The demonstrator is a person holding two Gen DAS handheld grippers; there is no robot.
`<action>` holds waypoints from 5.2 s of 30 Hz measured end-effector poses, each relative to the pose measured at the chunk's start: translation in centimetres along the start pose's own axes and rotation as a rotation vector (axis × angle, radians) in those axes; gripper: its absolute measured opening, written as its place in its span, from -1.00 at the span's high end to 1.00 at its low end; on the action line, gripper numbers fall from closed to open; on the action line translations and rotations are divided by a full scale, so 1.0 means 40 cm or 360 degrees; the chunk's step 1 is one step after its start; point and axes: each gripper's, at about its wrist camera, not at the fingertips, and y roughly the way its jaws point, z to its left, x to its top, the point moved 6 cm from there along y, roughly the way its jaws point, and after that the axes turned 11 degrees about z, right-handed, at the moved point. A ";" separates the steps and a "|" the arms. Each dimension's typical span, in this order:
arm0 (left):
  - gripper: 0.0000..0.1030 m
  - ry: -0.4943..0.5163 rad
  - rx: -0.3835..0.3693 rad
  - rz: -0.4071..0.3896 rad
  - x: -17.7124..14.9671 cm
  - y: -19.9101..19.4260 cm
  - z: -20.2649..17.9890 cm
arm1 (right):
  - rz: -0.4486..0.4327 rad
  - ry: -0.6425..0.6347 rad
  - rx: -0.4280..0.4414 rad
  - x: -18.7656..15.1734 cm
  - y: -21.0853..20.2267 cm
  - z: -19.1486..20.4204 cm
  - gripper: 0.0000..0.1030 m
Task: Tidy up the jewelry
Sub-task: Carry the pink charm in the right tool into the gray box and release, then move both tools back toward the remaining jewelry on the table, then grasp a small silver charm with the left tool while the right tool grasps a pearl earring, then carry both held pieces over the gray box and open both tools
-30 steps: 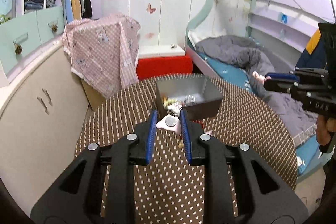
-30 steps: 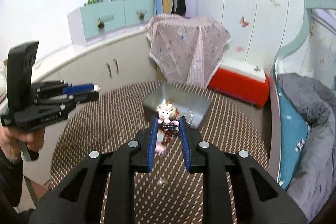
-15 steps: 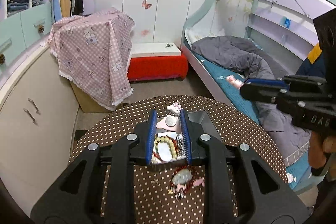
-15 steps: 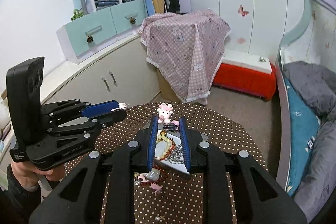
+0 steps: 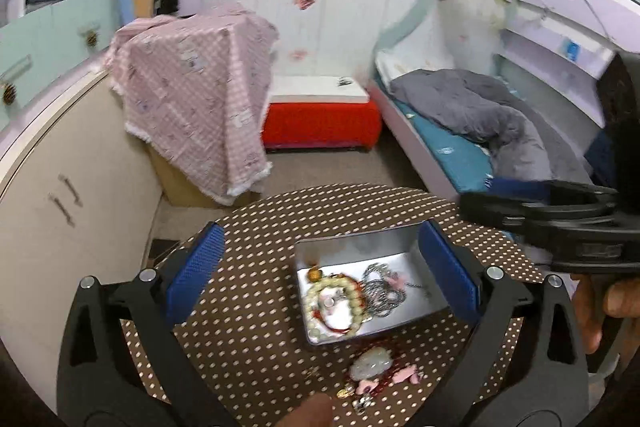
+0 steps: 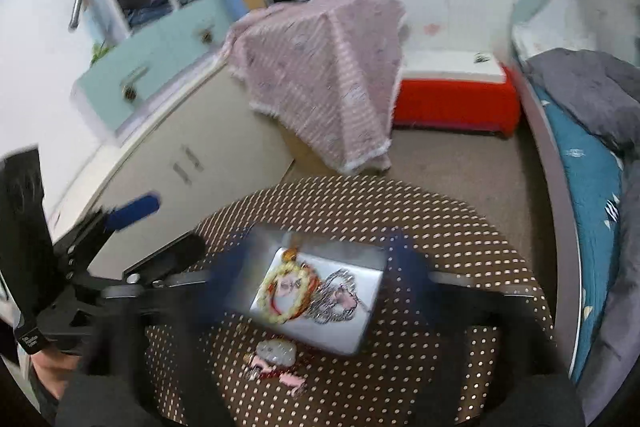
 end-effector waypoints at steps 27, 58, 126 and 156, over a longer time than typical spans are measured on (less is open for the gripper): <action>-0.86 -0.0014 0.0199 -0.0383 -0.192 -0.346 -0.025 | -0.0385 -0.0171 -0.0251 -0.253 -0.267 0.098 -0.84; -0.85 0.0080 0.0176 -0.0124 -0.378 -0.177 -0.050 | -0.0147 -0.0183 -0.0269 -0.464 -0.143 0.051 -0.84; 0.71 0.0176 -0.0134 0.0176 -0.456 -0.040 -0.042 | 0.0246 -0.0478 -0.0275 -0.523 0.073 0.062 0.21; 0.71 0.0242 -0.0124 -0.0111 -0.209 -0.219 -0.053 | -0.0090 -0.0553 -0.0104 -0.263 -0.161 0.164 0.70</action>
